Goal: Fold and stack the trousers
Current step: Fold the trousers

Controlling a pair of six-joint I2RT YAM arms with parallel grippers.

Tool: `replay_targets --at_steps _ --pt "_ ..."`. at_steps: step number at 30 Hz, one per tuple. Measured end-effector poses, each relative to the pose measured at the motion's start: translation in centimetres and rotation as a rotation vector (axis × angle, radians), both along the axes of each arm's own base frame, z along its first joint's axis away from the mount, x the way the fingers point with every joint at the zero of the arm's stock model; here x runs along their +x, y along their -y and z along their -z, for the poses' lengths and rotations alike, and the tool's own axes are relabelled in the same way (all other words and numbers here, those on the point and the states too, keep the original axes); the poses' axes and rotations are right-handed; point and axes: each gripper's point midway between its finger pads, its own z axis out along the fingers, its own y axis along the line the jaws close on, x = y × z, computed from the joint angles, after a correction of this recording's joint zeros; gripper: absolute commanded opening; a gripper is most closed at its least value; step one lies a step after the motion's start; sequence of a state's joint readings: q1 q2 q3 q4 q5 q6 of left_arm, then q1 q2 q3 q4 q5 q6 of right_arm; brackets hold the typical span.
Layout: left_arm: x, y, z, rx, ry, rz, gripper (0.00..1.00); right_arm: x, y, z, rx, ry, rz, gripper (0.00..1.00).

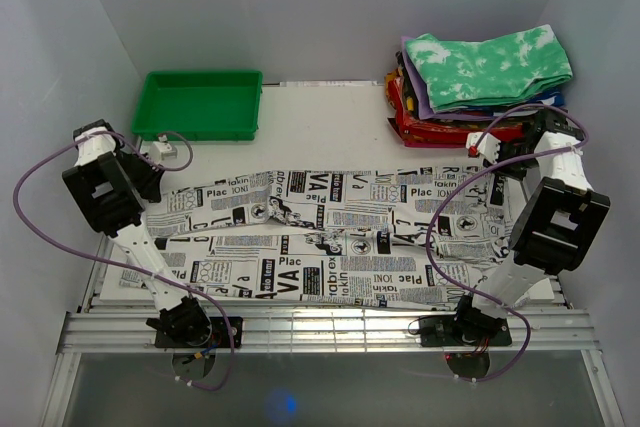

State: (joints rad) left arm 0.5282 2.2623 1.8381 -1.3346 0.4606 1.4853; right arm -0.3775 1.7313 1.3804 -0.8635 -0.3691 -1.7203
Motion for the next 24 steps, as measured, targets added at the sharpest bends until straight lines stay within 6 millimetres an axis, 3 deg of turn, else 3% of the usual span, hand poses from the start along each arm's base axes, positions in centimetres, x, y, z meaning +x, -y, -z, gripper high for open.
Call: replay_targets --at_steps 2,6,17,21,24 --pt "-0.3 -0.1 0.2 0.007 -0.015 -0.007 0.0 0.0 0.0 0.0 0.001 0.0 0.002 0.08" --pt "-0.3 -0.3 0.0 0.004 -0.042 -0.067 0.0 0.2 0.0 0.2 0.007 -0.007 0.013 0.08" --pt "4.8 -2.7 -1.7 -0.007 0.185 -0.23 0.0 1.2 -0.3 -2.6 0.036 0.051 0.055 0.08" --pt "4.0 -3.2 -4.2 -0.023 0.286 -0.263 0.0 -0.6 -0.7 -4.6 0.017 0.116 0.029 0.08" --pt "1.9 -3.4 -8.0 -0.018 0.39 -0.281 0.0 -3.5 -0.5 -5.9 0.005 0.171 0.009 0.08"
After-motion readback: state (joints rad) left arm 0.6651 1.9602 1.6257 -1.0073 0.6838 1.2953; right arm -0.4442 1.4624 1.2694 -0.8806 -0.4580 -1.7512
